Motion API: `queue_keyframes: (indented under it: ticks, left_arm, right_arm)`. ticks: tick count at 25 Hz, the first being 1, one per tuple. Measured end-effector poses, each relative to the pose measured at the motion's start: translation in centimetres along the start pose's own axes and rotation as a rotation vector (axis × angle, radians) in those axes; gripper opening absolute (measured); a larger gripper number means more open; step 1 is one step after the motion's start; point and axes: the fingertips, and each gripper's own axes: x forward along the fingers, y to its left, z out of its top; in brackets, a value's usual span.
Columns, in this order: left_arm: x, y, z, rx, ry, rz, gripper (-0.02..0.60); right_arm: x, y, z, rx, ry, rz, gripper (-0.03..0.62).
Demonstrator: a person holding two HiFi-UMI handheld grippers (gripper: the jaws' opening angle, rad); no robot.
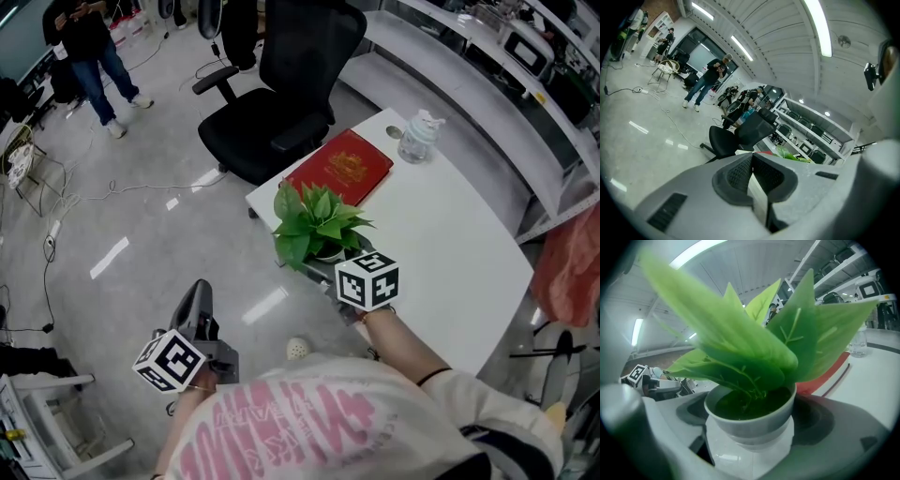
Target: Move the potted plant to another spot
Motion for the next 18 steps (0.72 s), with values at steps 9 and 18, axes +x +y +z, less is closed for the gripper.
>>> queue_keyframes:
  ticks: [9, 18]
  left_arm:
    - [2.7, -0.1, -0.1, 0.006, 0.022, -0.018, 0.003]
    - [4.2, -1.5, 0.1, 0.037, 0.036, -0.054, 0.003]
  right_arm:
    - [1.6, -0.7, -0.9, -0.055, -0.011, -0.013, 0.543]
    - [1.9, -0.9, -1.8, -0.07, 0.001, -0.025, 0.543]
